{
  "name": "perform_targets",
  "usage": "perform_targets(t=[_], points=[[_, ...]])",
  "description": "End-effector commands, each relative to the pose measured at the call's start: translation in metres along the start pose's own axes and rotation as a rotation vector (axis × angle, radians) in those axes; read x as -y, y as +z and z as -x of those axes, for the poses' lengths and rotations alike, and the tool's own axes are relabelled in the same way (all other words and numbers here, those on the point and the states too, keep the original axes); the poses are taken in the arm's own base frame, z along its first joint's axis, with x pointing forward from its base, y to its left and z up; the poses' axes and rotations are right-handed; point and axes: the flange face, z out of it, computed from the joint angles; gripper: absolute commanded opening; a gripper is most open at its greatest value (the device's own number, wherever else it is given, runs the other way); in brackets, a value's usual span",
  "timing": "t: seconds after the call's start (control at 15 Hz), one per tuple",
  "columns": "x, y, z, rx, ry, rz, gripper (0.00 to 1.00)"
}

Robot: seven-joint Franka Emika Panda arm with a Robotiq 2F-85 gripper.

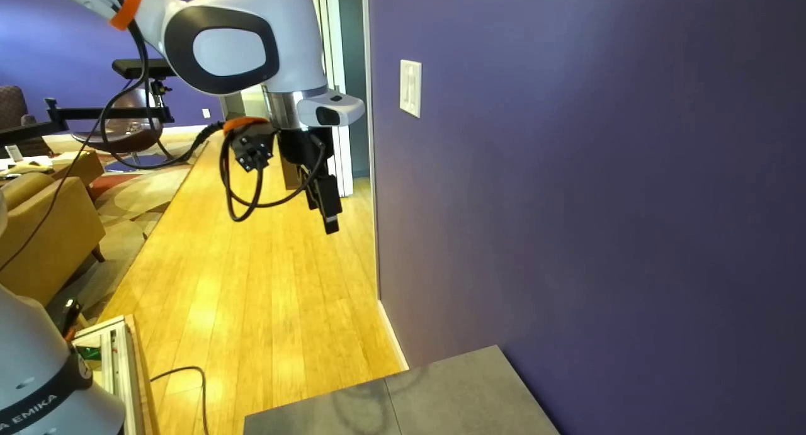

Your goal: Press the light switch on the left

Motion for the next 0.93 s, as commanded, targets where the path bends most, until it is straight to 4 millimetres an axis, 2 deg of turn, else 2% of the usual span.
perform_targets(t=[0.0,0.4,0.6,0.87], points=[[0.000,0.000,0.000,0.001,0.000,0.000,1.00],[0.000,0.000,0.000,0.001,0.000,0.000,1.00],[0.032,-0.022,-0.019,-0.039,0.023,-0.046,1.00],[0.080,-0.056,-0.035,-0.034,0.110,-0.214,1.00]])
